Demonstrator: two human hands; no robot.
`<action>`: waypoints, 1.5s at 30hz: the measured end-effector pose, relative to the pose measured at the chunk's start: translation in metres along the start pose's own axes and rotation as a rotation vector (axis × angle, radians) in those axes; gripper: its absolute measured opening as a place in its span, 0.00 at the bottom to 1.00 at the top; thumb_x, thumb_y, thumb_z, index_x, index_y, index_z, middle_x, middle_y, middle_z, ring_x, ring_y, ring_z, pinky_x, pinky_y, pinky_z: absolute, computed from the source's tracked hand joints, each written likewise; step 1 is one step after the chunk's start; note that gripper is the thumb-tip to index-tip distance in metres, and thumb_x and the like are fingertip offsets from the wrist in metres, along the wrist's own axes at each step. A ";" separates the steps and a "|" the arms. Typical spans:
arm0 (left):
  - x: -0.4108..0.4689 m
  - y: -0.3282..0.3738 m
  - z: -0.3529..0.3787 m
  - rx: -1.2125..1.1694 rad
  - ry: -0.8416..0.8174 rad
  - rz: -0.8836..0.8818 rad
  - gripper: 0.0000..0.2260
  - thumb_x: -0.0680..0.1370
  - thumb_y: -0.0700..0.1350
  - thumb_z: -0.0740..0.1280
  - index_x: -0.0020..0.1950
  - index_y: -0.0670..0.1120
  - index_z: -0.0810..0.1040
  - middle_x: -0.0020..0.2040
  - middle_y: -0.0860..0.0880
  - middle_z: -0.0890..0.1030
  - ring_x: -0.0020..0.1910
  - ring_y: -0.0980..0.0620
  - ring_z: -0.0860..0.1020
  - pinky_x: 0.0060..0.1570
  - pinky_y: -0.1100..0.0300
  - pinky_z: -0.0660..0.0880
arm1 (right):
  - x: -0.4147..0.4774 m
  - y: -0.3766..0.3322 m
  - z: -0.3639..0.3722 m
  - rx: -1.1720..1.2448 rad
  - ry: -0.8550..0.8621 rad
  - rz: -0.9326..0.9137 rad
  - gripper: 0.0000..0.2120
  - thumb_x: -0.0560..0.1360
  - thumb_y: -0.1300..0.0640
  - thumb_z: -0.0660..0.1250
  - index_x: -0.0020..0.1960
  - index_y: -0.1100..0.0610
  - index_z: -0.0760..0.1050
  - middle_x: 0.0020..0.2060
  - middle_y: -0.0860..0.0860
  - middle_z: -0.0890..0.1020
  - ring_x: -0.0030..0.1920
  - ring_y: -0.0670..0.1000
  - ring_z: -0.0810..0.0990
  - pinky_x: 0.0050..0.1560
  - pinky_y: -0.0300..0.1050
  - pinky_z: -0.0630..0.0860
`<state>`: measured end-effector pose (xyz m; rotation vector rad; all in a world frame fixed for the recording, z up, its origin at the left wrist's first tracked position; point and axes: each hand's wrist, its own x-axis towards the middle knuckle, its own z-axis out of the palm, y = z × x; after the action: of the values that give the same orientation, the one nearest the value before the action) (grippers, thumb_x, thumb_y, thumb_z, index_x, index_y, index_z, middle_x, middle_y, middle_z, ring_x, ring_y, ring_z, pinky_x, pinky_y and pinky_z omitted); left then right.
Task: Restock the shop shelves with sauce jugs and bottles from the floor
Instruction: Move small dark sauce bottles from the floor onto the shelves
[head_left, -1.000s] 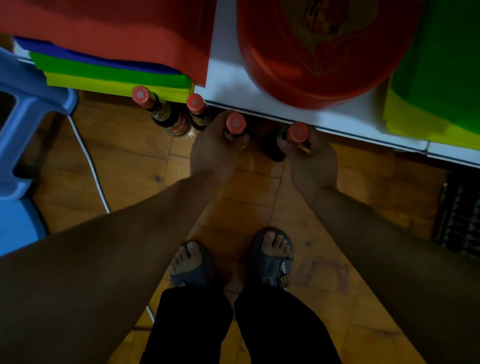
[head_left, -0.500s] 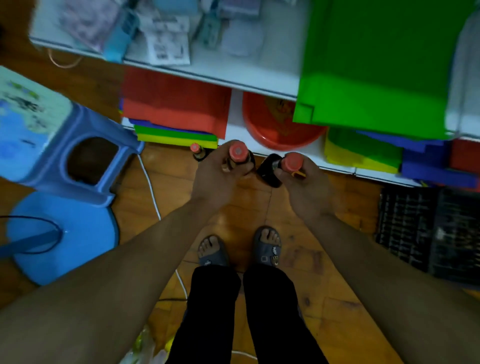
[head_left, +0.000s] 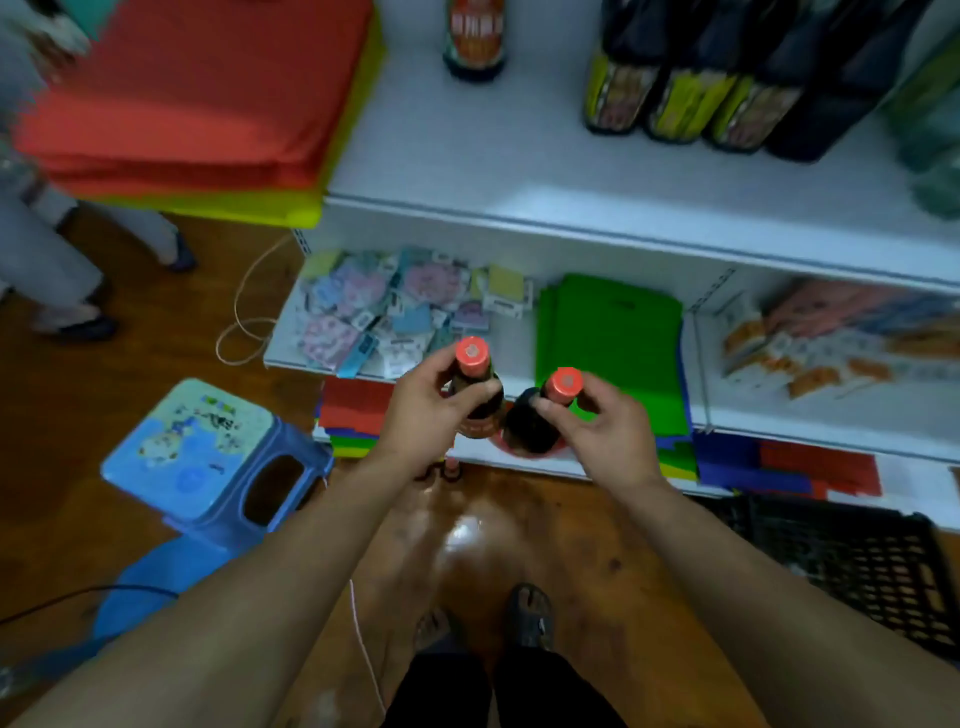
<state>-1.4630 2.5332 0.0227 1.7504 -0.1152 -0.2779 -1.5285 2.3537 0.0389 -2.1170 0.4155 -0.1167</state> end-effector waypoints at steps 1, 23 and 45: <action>0.002 0.017 -0.006 -0.002 -0.007 0.013 0.15 0.71 0.40 0.75 0.56 0.47 0.79 0.48 0.55 0.82 0.49 0.58 0.79 0.55 0.63 0.73 | 0.002 -0.015 -0.009 -0.007 0.025 -0.021 0.13 0.70 0.50 0.75 0.53 0.52 0.82 0.49 0.50 0.85 0.51 0.51 0.81 0.54 0.48 0.76; 0.070 0.253 -0.007 -0.045 -0.099 0.415 0.07 0.76 0.44 0.70 0.53 0.53 0.78 0.50 0.52 0.82 0.52 0.55 0.79 0.53 0.62 0.75 | 0.067 -0.171 -0.164 0.077 0.322 -0.327 0.06 0.72 0.46 0.71 0.47 0.47 0.79 0.42 0.44 0.82 0.45 0.48 0.79 0.51 0.51 0.77; 0.169 0.258 0.004 0.005 0.064 0.297 0.06 0.76 0.41 0.70 0.52 0.47 0.79 0.45 0.54 0.81 0.46 0.60 0.79 0.48 0.68 0.73 | 0.205 -0.166 -0.159 0.108 0.331 -0.219 0.13 0.71 0.44 0.72 0.41 0.54 0.78 0.36 0.50 0.82 0.41 0.51 0.80 0.44 0.49 0.74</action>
<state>-1.2813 2.4396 0.2537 1.7183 -0.3258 -0.0054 -1.3337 2.2409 0.2486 -2.0335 0.3599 -0.6087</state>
